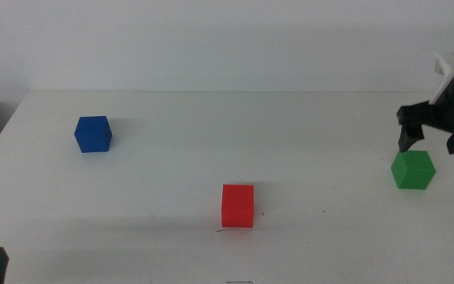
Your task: Stack red cubes first, then green, then blue cubes in a specific spot.
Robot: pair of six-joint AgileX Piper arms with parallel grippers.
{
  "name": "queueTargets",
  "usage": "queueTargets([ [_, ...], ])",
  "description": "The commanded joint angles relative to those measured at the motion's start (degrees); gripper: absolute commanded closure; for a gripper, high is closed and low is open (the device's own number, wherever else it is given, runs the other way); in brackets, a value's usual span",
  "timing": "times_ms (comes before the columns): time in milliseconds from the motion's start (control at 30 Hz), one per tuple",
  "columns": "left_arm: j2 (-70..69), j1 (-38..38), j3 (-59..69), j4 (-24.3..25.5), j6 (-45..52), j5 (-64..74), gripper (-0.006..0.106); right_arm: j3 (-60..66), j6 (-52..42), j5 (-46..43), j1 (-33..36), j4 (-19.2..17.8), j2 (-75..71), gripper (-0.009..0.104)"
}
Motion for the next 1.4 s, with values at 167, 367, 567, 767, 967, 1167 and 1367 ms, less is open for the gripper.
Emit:
queueTargets([
  [167,-1.49,-0.22,-0.08,-0.50,-0.09,-4.75,0.010,-1.25,-0.84,-3.64,-0.53,-4.48,1.94,0.006],
  [367,-1.49,-0.22,-0.08,-0.50,-0.09,-4.75,0.010,-1.25,-0.84,-5.90,-0.53,-5.52,3.95,0.007],
  [567,-1.49,-0.22,-0.08,-0.50,-0.09,-4.75,0.010,-1.25,-0.84,-8.34,-0.53,-5.17,6.02,0.010],
  [767,-1.49,-0.22,-0.08,-0.50,-0.09,-4.75,0.010,-1.31,-0.84,-9.27,-1.03,-4.60,7.78,0.020],
  [967,-1.49,-0.22,-0.08,-0.50,-0.09,-4.75,0.010,-1.31,-2.23,-9.38,-2.05,-4.64,8.80,0.042],
  [1167,-1.49,-0.22,-0.08,-0.50,-0.09,-4.75,0.010,-1.31,-2.95,-9.55,-2.03,-3.75,7.96,0.096],
  [1367,-1.49,-0.22,-0.08,-0.50,-0.09,-4.75,0.010,-1.31,4.09,-5.21,2.87,-3.57,0.31,0.096],
])
